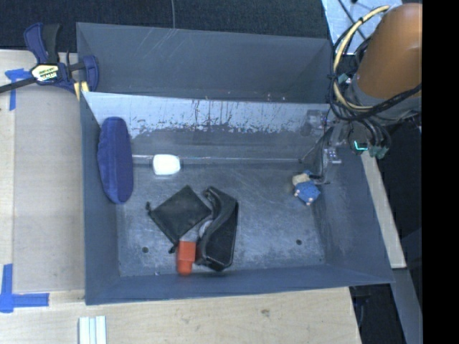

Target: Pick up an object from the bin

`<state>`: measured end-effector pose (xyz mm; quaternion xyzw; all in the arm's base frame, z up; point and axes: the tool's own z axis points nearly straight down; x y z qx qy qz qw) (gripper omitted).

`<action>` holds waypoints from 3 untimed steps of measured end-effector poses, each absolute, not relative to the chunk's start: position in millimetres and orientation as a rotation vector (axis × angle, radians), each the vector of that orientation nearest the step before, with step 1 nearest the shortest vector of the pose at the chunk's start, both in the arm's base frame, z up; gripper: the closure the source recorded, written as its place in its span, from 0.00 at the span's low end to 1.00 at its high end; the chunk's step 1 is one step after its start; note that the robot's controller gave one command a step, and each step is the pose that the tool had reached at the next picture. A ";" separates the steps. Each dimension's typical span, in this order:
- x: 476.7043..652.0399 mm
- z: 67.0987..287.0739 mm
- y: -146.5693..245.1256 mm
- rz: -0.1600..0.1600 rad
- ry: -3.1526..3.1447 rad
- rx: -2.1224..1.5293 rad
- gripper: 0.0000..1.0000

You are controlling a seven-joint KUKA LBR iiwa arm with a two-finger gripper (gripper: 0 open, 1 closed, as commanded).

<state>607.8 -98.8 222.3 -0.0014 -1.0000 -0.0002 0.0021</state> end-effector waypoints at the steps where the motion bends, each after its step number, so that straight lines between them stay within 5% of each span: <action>1: 608.8 93.9 -146.7 -0.001 -3.129 -0.211 0.00; 2: 612.1 99.8 -144.4 -0.003 -3.139 -0.206 1.00; 3: 624.3 239.3 -144.6 0.003 -3.147 -0.229 1.00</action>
Offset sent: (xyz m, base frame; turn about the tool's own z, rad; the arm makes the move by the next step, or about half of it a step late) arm 0.0026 -0.0468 -0.1237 0.1305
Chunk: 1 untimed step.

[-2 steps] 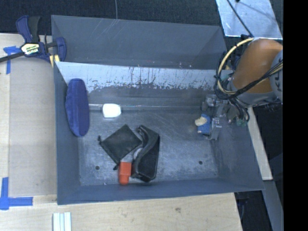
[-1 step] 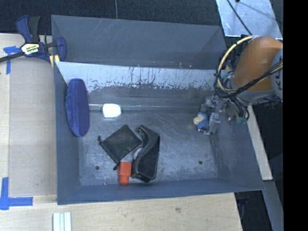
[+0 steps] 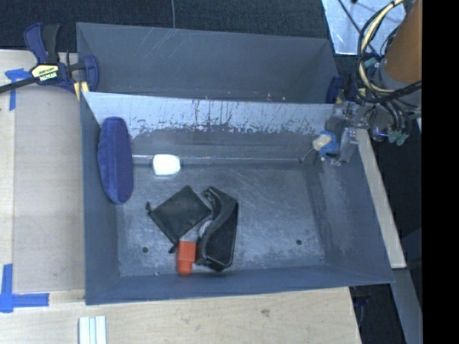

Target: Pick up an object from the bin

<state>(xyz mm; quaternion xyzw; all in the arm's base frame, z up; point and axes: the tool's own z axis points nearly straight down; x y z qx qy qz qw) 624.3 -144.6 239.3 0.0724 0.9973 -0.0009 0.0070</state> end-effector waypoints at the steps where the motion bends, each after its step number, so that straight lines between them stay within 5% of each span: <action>1: 594.0 141.3 -136.1 0.001 3.110 0.477 1.00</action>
Offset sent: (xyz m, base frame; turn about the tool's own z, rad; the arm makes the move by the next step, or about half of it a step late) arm -0.0287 0.0088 -0.0943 0.1584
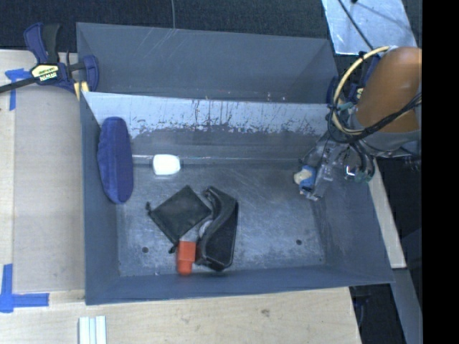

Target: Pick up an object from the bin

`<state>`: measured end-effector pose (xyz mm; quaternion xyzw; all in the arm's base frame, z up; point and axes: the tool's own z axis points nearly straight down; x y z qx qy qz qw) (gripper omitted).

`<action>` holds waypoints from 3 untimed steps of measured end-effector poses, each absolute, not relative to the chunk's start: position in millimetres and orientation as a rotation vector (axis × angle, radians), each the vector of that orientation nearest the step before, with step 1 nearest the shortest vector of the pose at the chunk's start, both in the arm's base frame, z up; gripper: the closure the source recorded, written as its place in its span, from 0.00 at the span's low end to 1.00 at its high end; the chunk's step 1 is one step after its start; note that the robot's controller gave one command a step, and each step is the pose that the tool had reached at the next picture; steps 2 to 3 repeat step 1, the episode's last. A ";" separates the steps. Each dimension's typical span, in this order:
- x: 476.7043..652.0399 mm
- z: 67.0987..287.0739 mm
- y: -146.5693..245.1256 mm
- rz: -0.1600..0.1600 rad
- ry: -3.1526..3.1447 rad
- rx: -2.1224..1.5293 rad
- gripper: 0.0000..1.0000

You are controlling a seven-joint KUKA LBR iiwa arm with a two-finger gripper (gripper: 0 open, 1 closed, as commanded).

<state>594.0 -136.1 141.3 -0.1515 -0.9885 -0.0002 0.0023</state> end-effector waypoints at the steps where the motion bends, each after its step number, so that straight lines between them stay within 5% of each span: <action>1: 609.6 233.1 -145.0 0.002 -3.116 -0.497 1.00; 3: 609.6 233.1 -145.0 0.002 -3.116 -0.497 1.00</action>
Offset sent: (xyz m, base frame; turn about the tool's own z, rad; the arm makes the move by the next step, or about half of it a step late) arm 0.0128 -0.0078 0.0857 0.0141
